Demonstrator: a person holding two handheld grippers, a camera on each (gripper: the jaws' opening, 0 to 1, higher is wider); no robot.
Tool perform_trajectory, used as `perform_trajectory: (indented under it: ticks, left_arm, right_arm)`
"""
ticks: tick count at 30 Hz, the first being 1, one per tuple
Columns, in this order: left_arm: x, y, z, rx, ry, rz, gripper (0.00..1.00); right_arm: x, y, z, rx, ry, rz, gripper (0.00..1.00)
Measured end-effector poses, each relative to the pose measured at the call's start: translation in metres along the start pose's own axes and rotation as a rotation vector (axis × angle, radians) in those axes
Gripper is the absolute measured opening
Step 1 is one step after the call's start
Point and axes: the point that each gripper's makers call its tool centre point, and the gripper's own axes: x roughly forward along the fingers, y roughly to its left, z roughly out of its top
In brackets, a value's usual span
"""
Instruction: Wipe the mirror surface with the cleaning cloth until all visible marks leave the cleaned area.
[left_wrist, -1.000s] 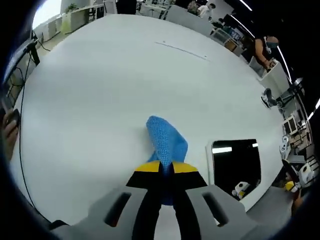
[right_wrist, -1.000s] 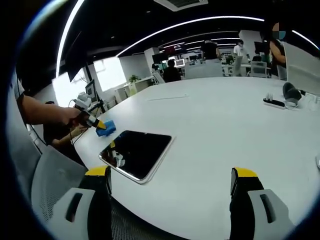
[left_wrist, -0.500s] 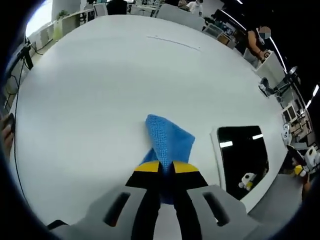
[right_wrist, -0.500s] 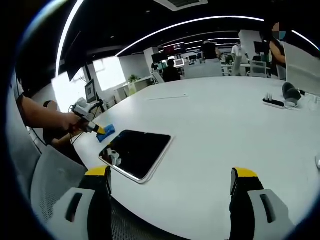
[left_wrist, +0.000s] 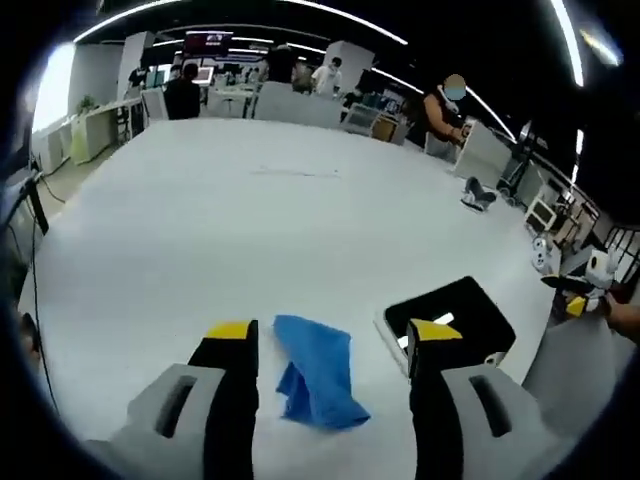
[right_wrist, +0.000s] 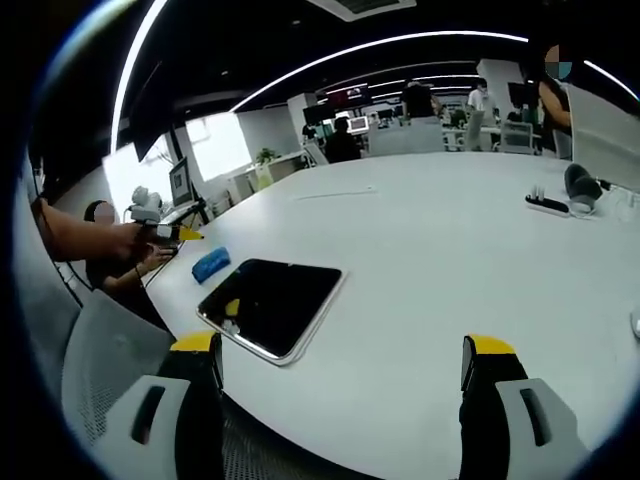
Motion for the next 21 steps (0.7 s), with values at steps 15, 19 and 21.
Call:
perform_trajectory:
  ticks: [15, 19, 21]
  left_arm:
    - [-0.072, 0.025, -0.002, 0.162, -0.129, -0.022, 0.99]
    - [-0.082, 0.027, -0.009, 0.139, -0.144, -0.034, 0.99]
    - [-0.084, 0.028, -0.014, 0.135, -0.138, -0.026, 0.99]
  right_arm:
    - [0.001, -0.001, -0.002, -0.093, 0.02, -0.011, 0.99]
    - [0.0, -0.003, 0.001, -0.085, 0.006, -0.022, 0.99]
    - [-0.001, -0.003, 0.001, -0.088, 0.004, -0.023, 0.99]
